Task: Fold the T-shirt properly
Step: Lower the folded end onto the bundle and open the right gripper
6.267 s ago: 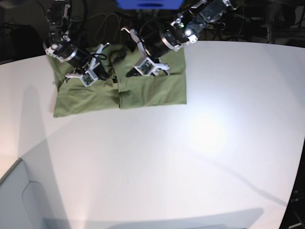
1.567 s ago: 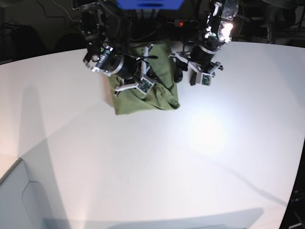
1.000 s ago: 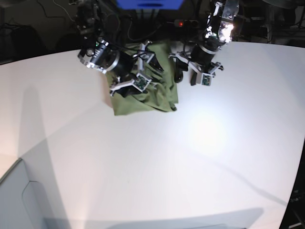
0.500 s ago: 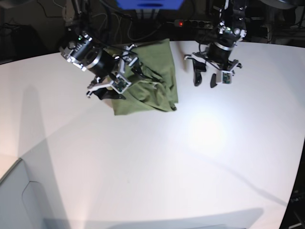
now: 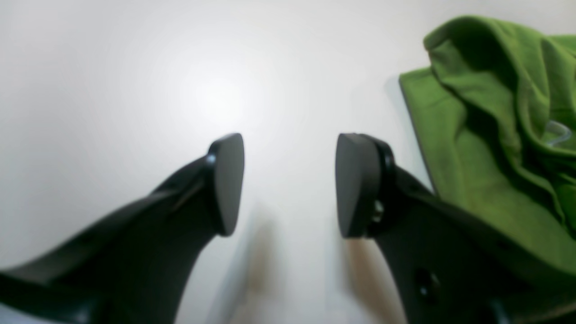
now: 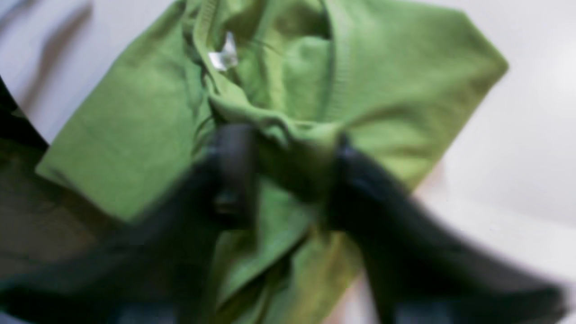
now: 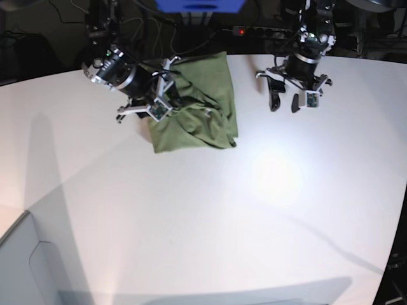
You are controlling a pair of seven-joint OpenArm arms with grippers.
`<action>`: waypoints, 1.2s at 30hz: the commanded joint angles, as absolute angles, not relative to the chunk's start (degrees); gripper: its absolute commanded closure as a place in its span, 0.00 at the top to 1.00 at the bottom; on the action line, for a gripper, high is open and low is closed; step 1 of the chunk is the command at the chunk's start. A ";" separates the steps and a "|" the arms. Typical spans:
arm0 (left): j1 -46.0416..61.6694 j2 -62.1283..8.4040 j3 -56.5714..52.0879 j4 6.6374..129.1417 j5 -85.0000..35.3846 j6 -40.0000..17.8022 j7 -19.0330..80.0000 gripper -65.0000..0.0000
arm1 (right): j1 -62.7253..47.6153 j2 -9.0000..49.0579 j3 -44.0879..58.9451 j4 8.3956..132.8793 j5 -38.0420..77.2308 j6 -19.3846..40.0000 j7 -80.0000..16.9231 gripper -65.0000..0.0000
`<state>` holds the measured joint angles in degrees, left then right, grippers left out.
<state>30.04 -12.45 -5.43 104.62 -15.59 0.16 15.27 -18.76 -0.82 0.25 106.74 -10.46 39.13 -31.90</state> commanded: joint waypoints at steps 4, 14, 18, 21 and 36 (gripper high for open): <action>30.73 -12.62 -5.58 105.45 -15.78 0.04 14.11 0.48 | -20.18 -1.10 0.13 109.14 -9.45 40.00 -30.46 0.03; 30.81 -12.62 -5.58 105.63 -15.78 0.04 14.11 0.48 | -25.19 -0.84 -6.73 112.75 -9.45 40.00 -30.46 0.00; 30.81 -12.79 -5.67 105.63 -15.78 0.13 14.11 0.48 | -26.59 -0.40 -9.01 112.75 -9.45 40.00 -30.37 0.00; 30.81 -12.79 -6.73 105.63 -15.78 0.13 14.11 0.48 | -26.86 1.01 -11.65 112.66 -9.45 40.00 -30.37 0.00; 30.81 -12.44 -14.99 105.63 -15.87 0.04 14.11 0.48 | -26.33 4.79 -19.56 112.40 -9.71 40.00 -30.37 0.00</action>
<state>30.59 -12.08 -14.59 104.57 -15.62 0.14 15.42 -25.76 4.75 -18.94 111.74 -10.96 39.07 -31.44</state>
